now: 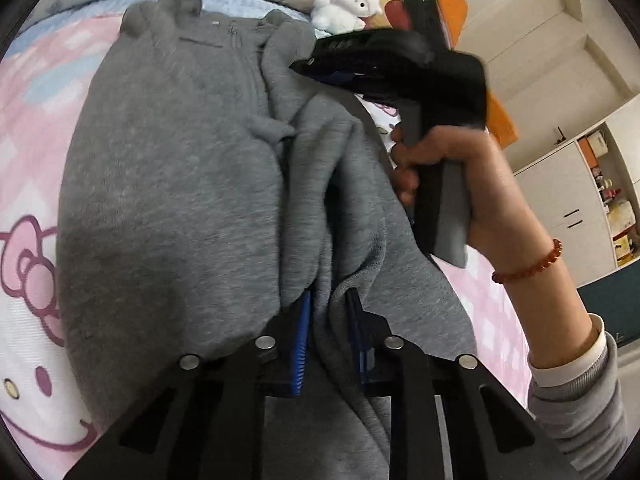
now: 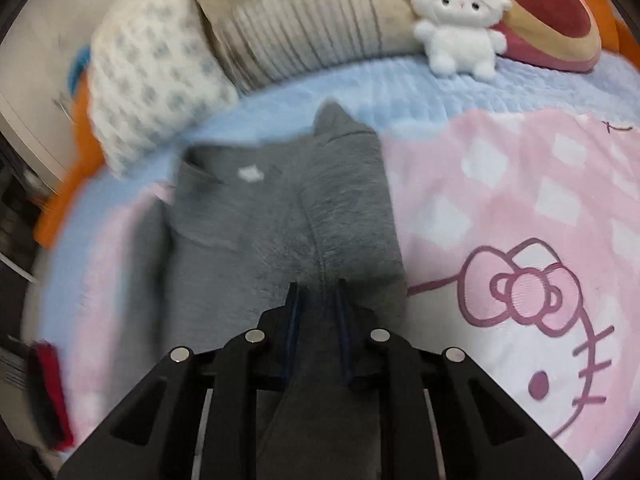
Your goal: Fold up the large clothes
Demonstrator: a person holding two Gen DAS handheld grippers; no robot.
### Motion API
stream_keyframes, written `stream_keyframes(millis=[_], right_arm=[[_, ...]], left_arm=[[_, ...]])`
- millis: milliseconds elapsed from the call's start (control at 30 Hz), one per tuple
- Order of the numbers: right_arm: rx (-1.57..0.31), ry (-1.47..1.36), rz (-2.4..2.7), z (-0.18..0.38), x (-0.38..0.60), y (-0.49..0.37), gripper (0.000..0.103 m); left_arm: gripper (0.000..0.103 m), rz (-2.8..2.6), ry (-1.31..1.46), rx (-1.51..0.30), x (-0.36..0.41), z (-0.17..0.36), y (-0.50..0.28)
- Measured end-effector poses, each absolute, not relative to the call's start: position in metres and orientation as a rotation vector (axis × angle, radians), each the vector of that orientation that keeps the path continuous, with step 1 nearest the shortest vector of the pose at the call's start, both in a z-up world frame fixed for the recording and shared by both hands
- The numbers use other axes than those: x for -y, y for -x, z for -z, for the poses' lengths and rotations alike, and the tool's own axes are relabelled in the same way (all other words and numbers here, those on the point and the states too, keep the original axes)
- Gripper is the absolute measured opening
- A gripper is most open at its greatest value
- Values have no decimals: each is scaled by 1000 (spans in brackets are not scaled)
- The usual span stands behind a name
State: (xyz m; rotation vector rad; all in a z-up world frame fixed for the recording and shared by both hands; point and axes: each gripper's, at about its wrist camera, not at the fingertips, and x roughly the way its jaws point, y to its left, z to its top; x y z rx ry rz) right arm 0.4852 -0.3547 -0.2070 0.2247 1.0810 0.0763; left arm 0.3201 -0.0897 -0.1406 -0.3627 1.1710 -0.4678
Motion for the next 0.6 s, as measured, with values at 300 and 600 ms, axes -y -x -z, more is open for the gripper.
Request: stream_keyframes(millis=[300, 600], right_arm=[[-830, -72, -432, 85, 338, -364, 56], [-741, 197, -533, 15, 337, -87, 67]], left_arm=[[57, 562, 265, -1013, 91, 61, -245], [85, 584, -115, -983, 112, 7, -82]])
